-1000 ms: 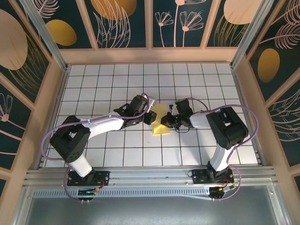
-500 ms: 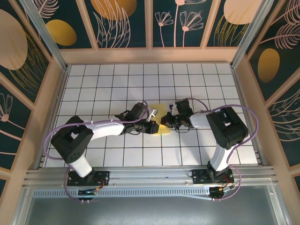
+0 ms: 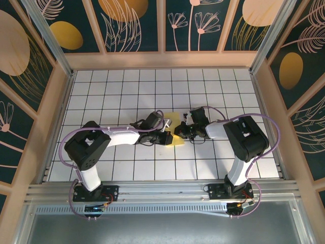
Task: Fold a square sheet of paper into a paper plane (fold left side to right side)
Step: Fold the triangle a second time at the center of the table.
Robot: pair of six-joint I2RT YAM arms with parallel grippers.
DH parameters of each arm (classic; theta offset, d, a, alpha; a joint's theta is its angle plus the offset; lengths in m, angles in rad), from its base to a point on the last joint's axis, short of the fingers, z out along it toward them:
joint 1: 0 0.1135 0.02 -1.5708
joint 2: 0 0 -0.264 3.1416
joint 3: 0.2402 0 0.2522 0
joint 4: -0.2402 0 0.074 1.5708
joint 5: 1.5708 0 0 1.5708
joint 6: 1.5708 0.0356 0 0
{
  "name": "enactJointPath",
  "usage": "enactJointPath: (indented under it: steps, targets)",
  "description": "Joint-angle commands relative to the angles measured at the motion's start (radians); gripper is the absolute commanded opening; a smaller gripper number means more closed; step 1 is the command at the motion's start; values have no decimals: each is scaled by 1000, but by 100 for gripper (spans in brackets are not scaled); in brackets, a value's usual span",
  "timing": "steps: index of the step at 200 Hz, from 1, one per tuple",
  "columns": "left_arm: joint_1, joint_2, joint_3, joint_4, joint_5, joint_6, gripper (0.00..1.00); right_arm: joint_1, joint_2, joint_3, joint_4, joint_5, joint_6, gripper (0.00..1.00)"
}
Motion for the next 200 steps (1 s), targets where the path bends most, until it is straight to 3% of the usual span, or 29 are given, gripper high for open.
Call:
enactJointPath:
  steps: [1, 200]
  targets:
    - [0, 25, 17, -12, -22, -8, 6, 9, 33, -8, -47, 48, -20, 0]
    - [-1, 50, -13, -47, -84, 18, 6, 11, 37, 0, -55, 47, -23, 0]
